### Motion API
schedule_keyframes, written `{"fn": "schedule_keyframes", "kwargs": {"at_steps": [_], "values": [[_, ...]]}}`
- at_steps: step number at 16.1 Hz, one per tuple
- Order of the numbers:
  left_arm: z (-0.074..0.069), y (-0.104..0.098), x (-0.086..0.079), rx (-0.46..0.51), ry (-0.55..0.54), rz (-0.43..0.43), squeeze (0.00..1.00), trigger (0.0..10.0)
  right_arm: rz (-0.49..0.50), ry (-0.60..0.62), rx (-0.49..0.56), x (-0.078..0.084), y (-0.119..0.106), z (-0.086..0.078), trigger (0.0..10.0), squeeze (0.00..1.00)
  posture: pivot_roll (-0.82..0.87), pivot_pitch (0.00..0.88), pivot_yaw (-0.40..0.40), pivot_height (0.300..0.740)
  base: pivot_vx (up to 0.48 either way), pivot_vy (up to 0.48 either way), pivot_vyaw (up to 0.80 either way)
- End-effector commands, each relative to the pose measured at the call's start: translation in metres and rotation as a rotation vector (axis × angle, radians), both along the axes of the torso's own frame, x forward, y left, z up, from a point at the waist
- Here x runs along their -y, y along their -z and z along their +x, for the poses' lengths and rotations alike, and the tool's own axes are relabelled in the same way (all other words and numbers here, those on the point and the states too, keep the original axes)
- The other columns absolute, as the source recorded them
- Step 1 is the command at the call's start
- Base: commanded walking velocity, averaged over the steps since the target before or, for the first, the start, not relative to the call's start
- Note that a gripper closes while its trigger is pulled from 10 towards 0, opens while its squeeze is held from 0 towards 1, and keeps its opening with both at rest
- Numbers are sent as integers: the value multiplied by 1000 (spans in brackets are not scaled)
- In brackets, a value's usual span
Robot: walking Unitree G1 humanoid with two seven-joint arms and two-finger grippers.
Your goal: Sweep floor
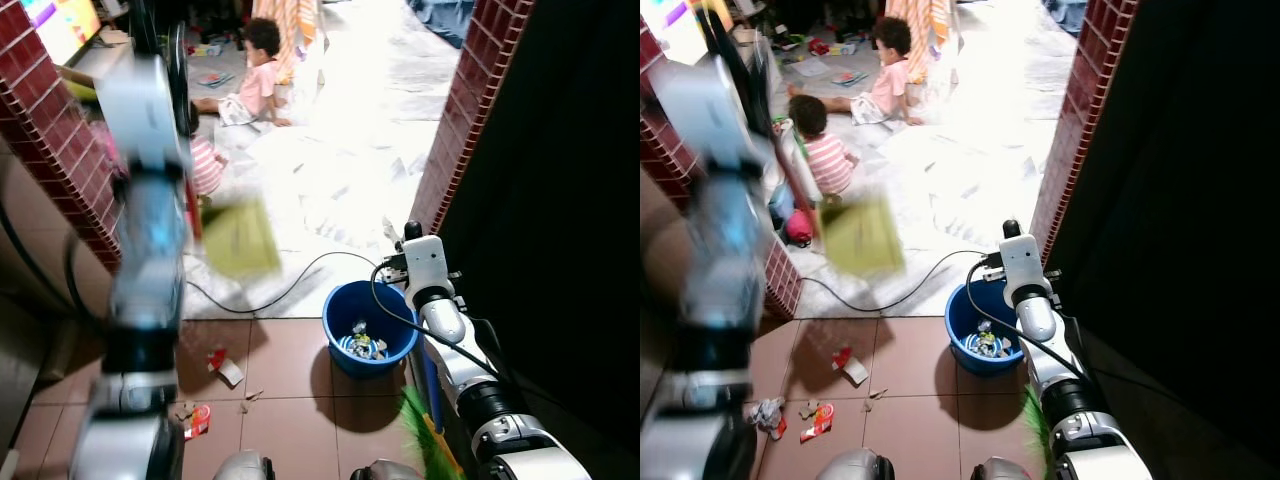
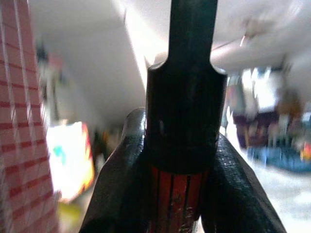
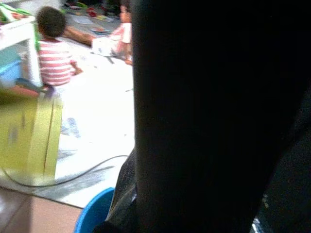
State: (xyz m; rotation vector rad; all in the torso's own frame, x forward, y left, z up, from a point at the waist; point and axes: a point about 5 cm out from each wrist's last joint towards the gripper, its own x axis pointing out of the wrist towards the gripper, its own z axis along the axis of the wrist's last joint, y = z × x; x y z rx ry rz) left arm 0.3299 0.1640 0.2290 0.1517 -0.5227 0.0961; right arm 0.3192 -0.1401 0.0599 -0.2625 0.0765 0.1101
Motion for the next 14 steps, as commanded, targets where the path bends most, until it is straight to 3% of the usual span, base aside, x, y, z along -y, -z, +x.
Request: {"fn": "schedule_keyframes", "kwargs": {"at_steps": [1, 2, 8, 11, 12, 14], "values": [[-2, 9, 7, -33, 16, -35, 0, 10000, 30, -42, 47, -9, -8, 3, 10000, 0, -8, 0, 9, 740, 0, 0, 0], [-5, 30, 13, -105, 20, -35, 0, 10000, 43, -66, 48, -14, -8, 1, 10000, 0, -7, 0, 10, 740, 0, 0, 0], [-18, 74, 32, -250, 19, -98, 0, 10000, 92, -87, 16, -16, -3, -4, 10000, 0, -6, 0, 29, 740, 0, 0, 0], [-26, 104, 32, -384, -37, -99, 0, 10000, 206, -179, -3, -30, -2, -11, 10000, 0, -9, 0, 35, 740, 0, 0, 0], [-30, 113, 34, -389, 33, -36, 0, 10000, 244, -212, 2, -36, -4, -13, 10000, 0, -9, 0, 37, 740, 0, 0, 0], [-35, 129, 30, -446, 15, -55, 0, 10000, 260, -220, 14, -39, -7, -13, 10000, 0, -10, 0, 39, 740, 0, 0, 0]]}}
